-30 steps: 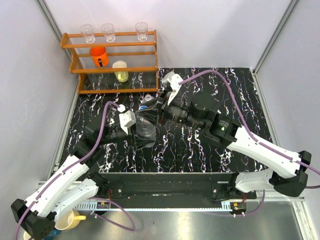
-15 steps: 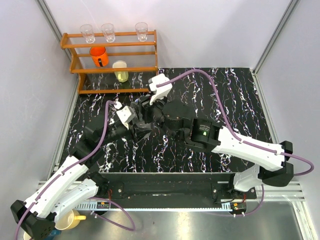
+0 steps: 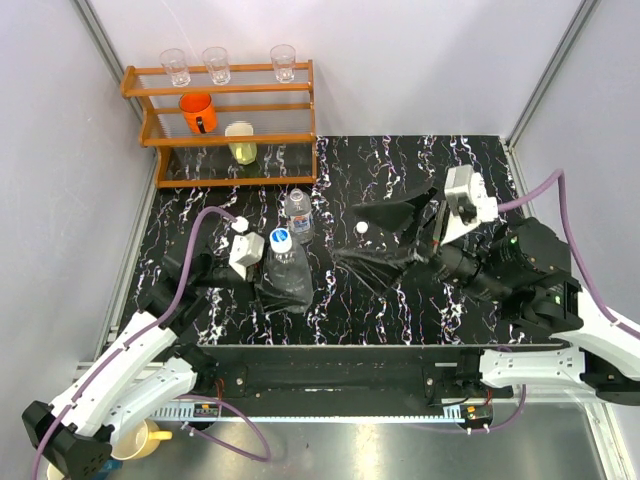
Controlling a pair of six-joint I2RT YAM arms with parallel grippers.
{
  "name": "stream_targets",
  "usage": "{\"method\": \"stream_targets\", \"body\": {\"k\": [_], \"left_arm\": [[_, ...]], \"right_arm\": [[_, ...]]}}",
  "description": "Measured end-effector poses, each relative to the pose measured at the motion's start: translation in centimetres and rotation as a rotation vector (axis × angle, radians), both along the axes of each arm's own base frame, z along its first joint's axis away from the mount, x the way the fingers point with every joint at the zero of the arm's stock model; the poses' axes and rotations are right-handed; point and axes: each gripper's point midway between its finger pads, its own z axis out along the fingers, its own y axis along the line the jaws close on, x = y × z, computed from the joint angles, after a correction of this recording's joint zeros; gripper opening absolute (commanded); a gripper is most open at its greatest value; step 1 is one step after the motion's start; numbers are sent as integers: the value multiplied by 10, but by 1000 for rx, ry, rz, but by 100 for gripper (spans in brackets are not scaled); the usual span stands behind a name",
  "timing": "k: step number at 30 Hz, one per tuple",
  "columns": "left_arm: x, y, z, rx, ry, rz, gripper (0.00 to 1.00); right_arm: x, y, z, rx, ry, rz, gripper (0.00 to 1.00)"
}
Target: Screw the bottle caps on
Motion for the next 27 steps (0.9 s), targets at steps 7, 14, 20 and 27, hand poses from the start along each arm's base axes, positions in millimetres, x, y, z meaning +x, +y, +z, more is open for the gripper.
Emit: {"method": "stream_targets", "body": {"k": [7, 14, 20, 27], "left_arm": [[-51, 7, 1, 5, 54, -288, 32], [-73, 16, 0, 19, 79, -417, 31], [-79, 19, -1, 25, 93, -451, 31], [-80, 20, -3, 29, 102, -458, 31]], "right_arm": [[-38, 31, -11, -94, -100, 270, 81], [-9, 72, -55, -222, -22, 392, 79], [-20, 82, -69, -244, 22, 536, 78], [-36, 90, -56, -198, -3, 668, 70]]}}
